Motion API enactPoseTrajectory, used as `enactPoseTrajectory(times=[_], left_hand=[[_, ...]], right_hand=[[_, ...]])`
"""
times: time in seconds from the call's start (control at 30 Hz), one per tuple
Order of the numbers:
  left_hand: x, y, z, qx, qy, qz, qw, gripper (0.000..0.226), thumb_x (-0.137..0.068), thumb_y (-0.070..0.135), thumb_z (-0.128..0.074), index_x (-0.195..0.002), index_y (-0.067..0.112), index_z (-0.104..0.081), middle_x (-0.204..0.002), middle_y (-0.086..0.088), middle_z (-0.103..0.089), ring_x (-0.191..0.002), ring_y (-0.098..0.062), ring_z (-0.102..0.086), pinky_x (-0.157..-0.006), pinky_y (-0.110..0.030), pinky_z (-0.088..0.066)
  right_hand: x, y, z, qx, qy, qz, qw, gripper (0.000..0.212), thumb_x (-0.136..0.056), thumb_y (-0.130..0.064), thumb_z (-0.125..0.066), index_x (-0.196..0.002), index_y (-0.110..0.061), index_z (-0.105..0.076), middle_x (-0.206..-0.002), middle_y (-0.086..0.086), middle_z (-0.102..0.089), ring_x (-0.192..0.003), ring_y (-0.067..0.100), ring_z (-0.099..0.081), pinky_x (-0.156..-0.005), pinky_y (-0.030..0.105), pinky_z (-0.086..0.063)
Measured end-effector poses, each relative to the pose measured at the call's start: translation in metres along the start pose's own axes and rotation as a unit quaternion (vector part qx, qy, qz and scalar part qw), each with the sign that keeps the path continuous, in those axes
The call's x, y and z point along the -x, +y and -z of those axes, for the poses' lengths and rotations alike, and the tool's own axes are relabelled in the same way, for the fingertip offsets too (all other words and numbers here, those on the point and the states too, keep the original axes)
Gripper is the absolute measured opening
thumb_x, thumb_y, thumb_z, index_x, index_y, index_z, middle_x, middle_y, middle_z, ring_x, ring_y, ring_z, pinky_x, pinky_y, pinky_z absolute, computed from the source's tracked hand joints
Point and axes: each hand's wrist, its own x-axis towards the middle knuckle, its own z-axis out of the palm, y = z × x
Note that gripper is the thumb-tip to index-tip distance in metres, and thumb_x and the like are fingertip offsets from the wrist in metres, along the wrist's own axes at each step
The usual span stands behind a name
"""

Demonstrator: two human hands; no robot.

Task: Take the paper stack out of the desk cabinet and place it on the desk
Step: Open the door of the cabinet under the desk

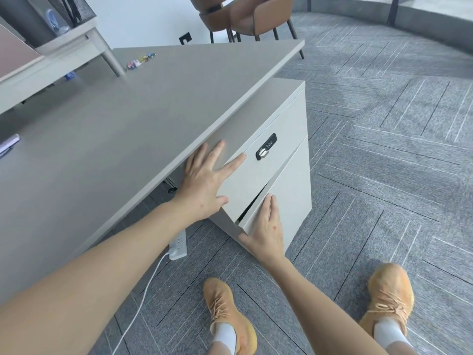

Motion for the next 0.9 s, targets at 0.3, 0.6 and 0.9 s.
enactPoseTrajectory(times=[0.3,0.6,0.9], left_hand=[[0.002,0.002,0.006,0.003,-0.023,0.012,1.0,0.106,-0.077,0.031,-0.08,-0.155,0.049,-0.011,-0.169,-0.006,0.002,-0.153,-0.04,0.001,-0.122,-0.055,-0.005],[0.006,0.011,0.016,0.002,-0.058,0.036,0.998,0.113,-0.076,0.027,-0.082,-0.155,0.05,-0.004,-0.169,-0.005,0.009,-0.153,-0.04,0.007,-0.121,-0.057,-0.001],[0.003,0.012,0.012,0.005,-0.043,0.047,0.998,0.111,-0.077,0.026,-0.082,-0.154,0.052,-0.006,-0.169,-0.004,0.007,-0.153,-0.039,0.006,-0.121,-0.057,0.0]], right_hand=[[0.036,0.057,0.103,0.08,-0.032,0.062,0.994,0.101,-0.068,-0.038,-0.061,-0.153,-0.016,-0.01,-0.131,0.004,-0.043,-0.123,0.024,-0.044,-0.103,0.042,-0.038],[0.041,0.106,0.202,0.007,-0.042,-0.06,0.997,0.062,-0.071,-0.015,-0.065,-0.129,-0.025,-0.047,-0.105,-0.012,-0.062,-0.097,0.019,-0.067,-0.074,0.031,-0.051],[-0.004,0.118,0.258,0.226,-0.024,-0.059,0.972,0.01,-0.079,-0.018,-0.051,-0.088,-0.013,-0.053,-0.084,0.007,-0.062,-0.086,0.034,-0.064,-0.07,0.038,-0.046]])
